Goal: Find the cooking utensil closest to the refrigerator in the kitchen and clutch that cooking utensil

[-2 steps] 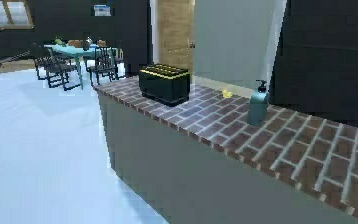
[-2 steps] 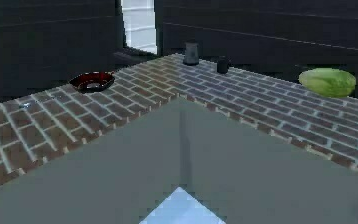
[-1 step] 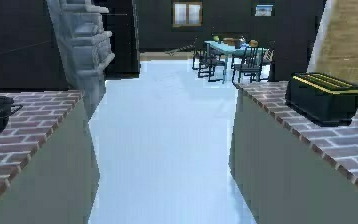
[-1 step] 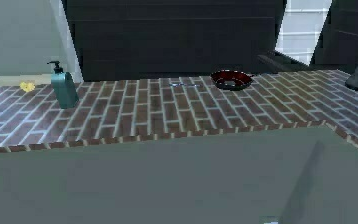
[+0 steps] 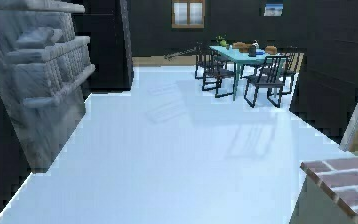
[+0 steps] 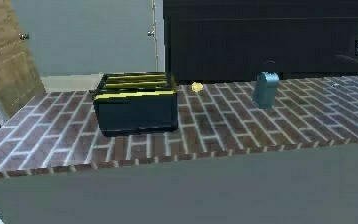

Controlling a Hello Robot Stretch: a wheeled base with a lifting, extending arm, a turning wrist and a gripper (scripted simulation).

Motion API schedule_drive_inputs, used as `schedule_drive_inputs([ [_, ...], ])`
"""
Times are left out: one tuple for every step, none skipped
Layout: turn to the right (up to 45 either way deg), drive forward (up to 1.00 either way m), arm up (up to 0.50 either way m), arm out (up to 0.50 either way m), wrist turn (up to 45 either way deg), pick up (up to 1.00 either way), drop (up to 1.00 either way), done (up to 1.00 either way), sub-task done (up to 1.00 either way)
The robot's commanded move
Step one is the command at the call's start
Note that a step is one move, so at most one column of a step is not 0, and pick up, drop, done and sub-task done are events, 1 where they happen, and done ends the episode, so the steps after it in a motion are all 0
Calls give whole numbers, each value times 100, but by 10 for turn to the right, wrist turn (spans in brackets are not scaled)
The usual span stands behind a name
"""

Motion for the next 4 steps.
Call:
schedule_drive_inputs([
  [0,100,0,0,0,0,0,0,0],
  [0,100,0,0,0,0,0,0,0],
  [-30,0,0,0,0,0,0,0,0],
  [0,100,0,0,0,0,0,0,0],
])
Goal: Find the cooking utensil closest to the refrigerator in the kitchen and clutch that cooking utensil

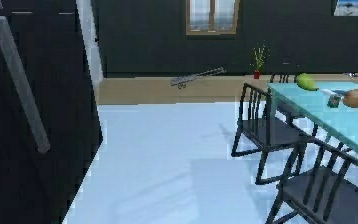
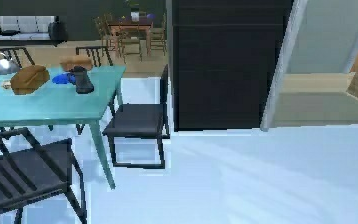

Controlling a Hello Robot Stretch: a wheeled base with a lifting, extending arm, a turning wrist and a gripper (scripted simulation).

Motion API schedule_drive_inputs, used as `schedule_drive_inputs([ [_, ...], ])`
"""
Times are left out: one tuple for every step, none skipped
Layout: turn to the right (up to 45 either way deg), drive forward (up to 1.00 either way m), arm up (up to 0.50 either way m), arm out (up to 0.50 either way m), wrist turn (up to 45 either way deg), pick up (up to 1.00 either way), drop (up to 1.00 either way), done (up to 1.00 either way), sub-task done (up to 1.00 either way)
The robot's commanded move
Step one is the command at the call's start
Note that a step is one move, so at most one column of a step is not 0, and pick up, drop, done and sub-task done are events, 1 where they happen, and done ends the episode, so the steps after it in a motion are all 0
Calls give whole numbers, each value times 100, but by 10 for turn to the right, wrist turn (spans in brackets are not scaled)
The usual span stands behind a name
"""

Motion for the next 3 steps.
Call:
schedule_drive_inputs([
  [0,100,0,0,0,0,0,0,0],
  [0,100,0,0,0,0,0,0,0],
  [360,0,0,0,0,0,0,0,0],
])
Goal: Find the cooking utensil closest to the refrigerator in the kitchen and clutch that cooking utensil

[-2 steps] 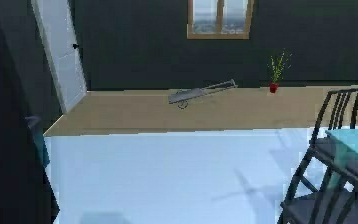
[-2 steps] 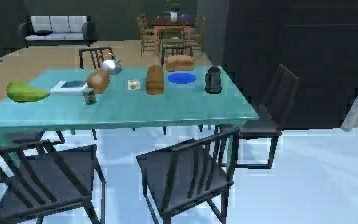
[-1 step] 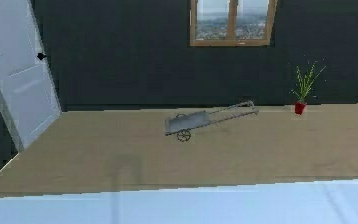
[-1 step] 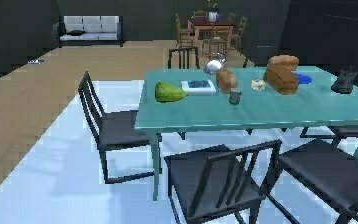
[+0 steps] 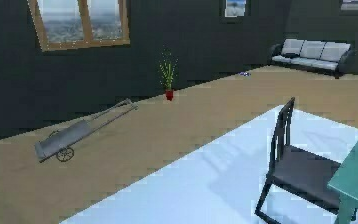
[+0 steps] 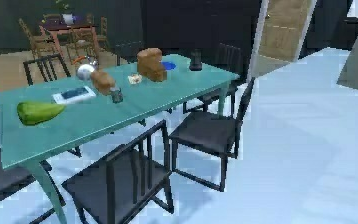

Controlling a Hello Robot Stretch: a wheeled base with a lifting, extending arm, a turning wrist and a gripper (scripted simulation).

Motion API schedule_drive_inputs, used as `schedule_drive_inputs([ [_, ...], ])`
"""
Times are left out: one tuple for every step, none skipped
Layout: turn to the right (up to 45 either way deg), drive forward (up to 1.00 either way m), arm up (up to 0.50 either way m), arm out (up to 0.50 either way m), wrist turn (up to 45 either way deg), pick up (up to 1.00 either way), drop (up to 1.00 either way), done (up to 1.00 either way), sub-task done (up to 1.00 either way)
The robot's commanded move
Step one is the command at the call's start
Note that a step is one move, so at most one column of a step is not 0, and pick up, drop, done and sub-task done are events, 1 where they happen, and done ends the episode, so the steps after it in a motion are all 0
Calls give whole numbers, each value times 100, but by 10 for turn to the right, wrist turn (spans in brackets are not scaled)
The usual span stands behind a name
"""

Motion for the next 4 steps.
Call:
schedule_drive_inputs([
  [0,100,0,0,0,0,0,0,0],
  [0,60,0,0,0,0,0,0,0],
  [450,0,0,0,0,0,0,0,0],
  [30,0,0,0,0,0,0,0,0],
])
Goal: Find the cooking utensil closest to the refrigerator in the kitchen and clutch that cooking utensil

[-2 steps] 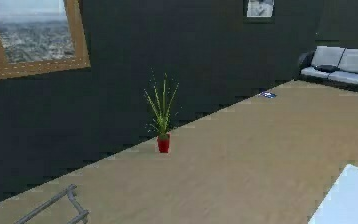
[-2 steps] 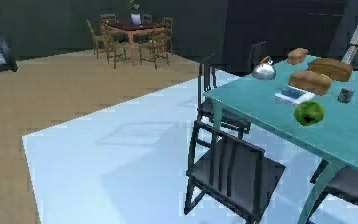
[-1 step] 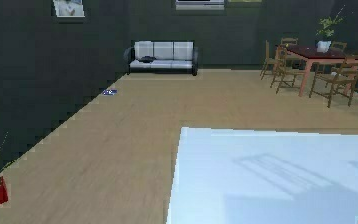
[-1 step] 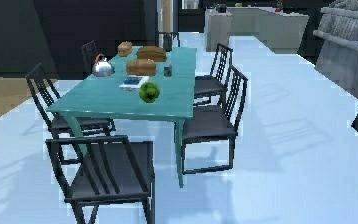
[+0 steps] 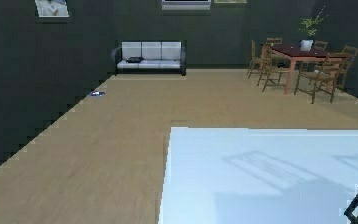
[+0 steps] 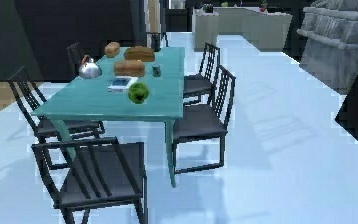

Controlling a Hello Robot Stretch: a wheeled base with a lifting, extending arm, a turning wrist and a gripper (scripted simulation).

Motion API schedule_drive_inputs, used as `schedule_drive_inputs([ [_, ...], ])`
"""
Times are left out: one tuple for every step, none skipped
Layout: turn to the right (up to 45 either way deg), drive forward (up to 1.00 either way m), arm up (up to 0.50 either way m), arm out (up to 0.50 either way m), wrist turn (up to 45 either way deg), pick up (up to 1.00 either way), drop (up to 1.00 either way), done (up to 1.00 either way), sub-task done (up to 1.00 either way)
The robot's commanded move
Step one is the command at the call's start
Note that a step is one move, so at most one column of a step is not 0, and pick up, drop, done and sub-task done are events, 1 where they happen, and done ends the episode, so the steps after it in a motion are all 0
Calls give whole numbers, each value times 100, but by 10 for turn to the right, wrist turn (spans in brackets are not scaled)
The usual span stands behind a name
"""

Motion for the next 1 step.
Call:
schedule_drive_inputs([
  [0,75,0,0,0,0,0,0,0],
])
